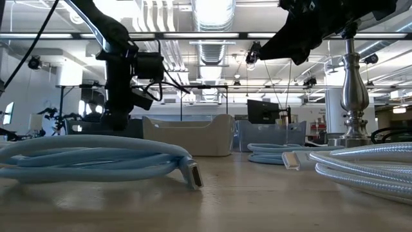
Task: Pick & Place USB Port
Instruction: Put the bottom black charger cable into the gray bin, then put the black charger cable into the gray bin
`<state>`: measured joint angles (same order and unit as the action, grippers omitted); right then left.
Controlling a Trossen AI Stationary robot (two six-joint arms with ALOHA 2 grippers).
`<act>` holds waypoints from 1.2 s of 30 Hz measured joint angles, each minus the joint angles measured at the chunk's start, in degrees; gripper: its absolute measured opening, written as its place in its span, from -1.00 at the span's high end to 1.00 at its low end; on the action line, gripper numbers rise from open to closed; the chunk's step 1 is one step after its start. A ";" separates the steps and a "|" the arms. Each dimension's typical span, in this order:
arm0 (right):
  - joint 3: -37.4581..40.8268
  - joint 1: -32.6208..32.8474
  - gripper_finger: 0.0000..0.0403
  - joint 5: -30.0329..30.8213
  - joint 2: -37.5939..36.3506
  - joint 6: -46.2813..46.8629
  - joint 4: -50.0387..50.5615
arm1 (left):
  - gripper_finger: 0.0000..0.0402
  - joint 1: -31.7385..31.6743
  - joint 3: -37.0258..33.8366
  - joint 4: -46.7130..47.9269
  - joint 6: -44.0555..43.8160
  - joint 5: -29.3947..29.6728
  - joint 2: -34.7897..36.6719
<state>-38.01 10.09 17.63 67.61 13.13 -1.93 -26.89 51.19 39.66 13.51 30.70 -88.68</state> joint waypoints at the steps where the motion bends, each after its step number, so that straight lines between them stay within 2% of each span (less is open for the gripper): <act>1: -0.01 0.00 0.61 0.00 0.00 0.00 0.00 | 0.43 0.00 -0.02 -0.14 -0.03 0.06 0.00; 7: 0.04 0.04 0.54 -0.01 0.00 0.26 0.00 | 0.11 0.05 -0.02 -0.24 -0.53 1.91 0.00; 12: 0.23 0.04 0.45 0.00 -0.01 4.67 3.15 | -0.03 0.51 0.92 0.27 -2.69 1.98 0.01; 21: 0.32 0.11 0.29 0.00 0.00 16.22 13.81 | -0.01 2.37 5.98 2.75 -6.62 1.97 2.92; 26: 0.32 0.90 0.27 0.08 0.00 21.31 20.06 | 0.00 4.35 8.80 2.84 -8.70 1.76 5.50; 31: -0.76 3.79 0.29 0.19 0.00 28.78 27.19 | 0.00 6.47 10.42 2.26 -9.72 1.58 7.16; 36: -2.31 9.16 0.28 3.83 -0.02 32.43 35.14 | 0.02 8.54 10.43 1.68 -12.14 1.38 7.52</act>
<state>-40.32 19.25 21.45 67.59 45.56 33.21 -18.35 61.63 41.34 1.37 32.09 -81.17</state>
